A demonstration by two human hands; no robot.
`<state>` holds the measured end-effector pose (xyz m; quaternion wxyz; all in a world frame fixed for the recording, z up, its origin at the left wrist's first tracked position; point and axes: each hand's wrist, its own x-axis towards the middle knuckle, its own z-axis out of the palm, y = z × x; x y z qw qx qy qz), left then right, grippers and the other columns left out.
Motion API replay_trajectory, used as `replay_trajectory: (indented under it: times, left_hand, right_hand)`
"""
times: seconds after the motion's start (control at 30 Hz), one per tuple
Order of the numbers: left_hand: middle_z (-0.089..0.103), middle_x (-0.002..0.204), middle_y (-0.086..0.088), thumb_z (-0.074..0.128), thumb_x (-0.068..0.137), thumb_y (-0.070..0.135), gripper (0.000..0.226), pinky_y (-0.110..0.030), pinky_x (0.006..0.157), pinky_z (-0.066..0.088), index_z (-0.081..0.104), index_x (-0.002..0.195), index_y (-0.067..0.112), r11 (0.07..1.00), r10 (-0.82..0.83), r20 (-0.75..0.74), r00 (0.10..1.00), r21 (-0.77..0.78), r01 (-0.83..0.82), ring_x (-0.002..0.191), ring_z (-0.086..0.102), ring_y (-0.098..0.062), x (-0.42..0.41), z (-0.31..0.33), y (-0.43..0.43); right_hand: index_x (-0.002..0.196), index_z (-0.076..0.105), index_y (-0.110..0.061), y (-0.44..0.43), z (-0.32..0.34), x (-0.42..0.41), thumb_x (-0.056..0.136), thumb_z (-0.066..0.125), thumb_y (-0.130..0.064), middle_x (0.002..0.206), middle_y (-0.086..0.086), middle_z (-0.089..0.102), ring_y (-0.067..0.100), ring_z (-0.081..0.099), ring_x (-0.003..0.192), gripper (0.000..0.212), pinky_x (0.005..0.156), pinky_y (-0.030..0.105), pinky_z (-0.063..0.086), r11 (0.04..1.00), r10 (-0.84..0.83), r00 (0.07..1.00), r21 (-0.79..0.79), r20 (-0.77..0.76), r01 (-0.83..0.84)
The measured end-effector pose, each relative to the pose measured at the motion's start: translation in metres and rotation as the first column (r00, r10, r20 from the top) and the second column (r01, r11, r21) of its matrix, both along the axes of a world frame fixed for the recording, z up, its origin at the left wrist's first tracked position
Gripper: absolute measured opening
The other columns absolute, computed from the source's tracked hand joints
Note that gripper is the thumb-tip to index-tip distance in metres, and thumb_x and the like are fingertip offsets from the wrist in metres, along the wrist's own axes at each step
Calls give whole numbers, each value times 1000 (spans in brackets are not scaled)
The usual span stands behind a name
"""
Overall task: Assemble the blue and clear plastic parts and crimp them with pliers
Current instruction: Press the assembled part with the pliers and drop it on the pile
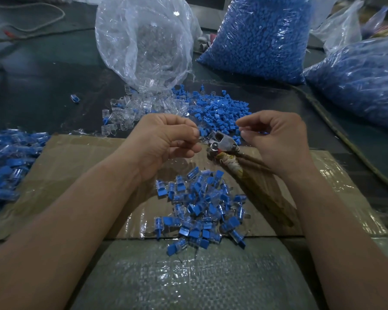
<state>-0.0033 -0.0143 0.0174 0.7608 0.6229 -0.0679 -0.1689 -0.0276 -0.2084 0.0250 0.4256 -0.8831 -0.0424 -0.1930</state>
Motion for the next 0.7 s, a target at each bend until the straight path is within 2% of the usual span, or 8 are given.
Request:
replay_trajectory:
  times: [0.1,0.2,0.4,0.5,0.57,0.6,0.7]
  left_hand:
    - [64,56,-3,68,54,7,17,-16,45,49,61,69,4,1000,1,-2,1000,-3,-1,52,64,-15,0,0,0]
    - [64,56,-3,68,54,7,17,-16,46,49,61,70,4,1000,-3,-4,1000,-1,2,52,64,-15,0,0,0]
    - [64,56,-3,67,55,7,17,-17,46,49,61,70,4,1000,-12,-5,1000,2,12,53,64,-15,0,1,0]
    - [64,57,-3,67,55,7,18,-16,46,49,61,71,4,1000,-11,-7,1000,-1,11,53,64,-15,0,1,0]
    - [64,56,-3,67,55,7,17,-16,45,49,61,71,4,1000,-9,-5,1000,-4,9,53,64,-15,0,2,0]
    - [64,56,-3,67,55,7,17,-16,45,49,61,71,4,1000,-8,-4,1000,-6,8,52,64,-15,0,2,1]
    - [64,56,-3,67,55,6,17,-16,45,49,61,71,4,1000,-8,0,1000,-12,8,52,64,-16,-1,2,1]
  right_hand:
    - [79,65,-30,-3,2,0,79,65,6,74,-17,62,-8,62,69,35,70,7,48,999,5,1000,35,-10,-4]
    - [73,63,-30,-4,2,0,83,58,9,73,-13,64,-4,64,67,40,63,8,48,995,13,999,97,-32,-10]
    - [75,63,-24,-5,3,0,86,53,9,76,-4,65,2,65,65,36,55,13,50,980,25,997,199,-71,-10]
    - [78,63,-27,-7,5,-1,84,58,6,79,-10,64,-2,64,68,34,62,11,51,989,28,994,146,-107,-12]
    - [91,64,-30,-12,7,-3,79,70,-12,85,-17,62,-5,60,77,23,70,8,48,1000,9,984,-21,-176,-13]
    - [101,63,-29,-14,9,-4,75,73,-26,89,-17,61,-5,58,82,28,71,6,45,994,-11,968,-107,-249,-16]
    - [117,52,-27,-17,14,-8,46,63,-69,105,-11,53,7,52,97,83,76,19,38,946,-63,860,-305,-506,-111]
